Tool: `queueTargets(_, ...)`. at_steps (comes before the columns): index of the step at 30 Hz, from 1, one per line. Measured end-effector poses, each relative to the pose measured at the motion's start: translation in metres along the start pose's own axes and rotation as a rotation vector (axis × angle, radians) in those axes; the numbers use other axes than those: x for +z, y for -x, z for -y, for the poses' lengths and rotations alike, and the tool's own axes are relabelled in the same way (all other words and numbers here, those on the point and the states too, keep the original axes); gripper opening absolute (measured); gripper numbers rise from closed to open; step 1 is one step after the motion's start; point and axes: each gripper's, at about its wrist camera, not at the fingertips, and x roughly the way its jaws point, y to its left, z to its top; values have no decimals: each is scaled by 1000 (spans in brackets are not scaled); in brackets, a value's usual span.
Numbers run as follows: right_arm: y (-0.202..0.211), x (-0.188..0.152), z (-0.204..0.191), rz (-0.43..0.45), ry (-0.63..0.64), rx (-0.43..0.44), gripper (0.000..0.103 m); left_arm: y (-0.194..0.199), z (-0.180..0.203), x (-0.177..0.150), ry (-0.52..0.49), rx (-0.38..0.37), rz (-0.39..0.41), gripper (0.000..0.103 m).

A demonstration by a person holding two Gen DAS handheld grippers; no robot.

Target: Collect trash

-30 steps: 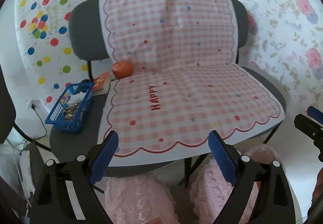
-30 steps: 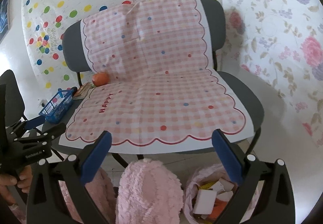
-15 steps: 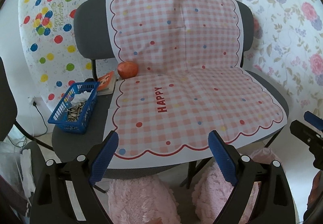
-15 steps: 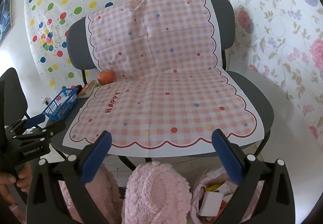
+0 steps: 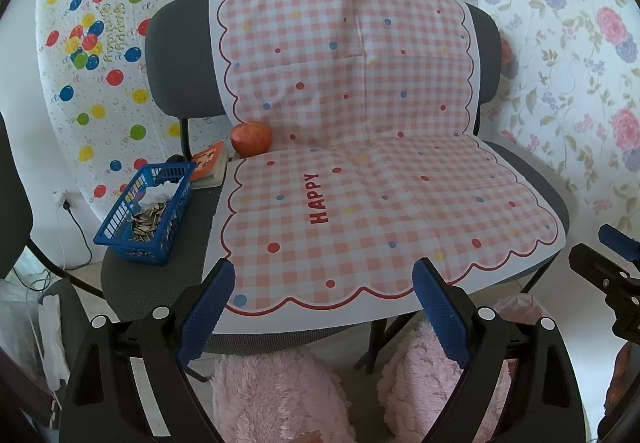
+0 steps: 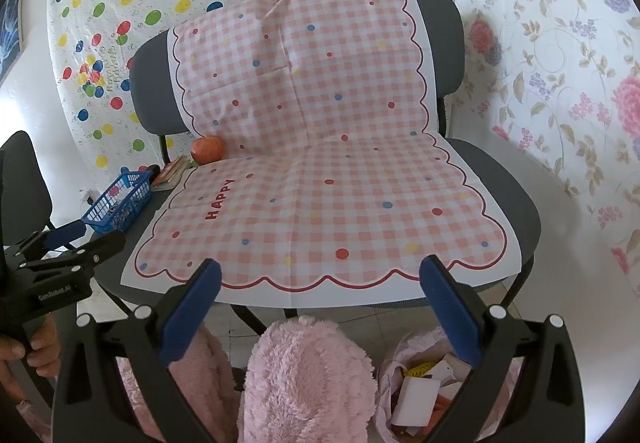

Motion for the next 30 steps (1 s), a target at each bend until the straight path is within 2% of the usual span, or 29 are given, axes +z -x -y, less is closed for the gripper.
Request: queueTargets(30, 0, 0, 0, -4, 1, -1, 97, 1, 1, 3, 2, -1, 0, 90)
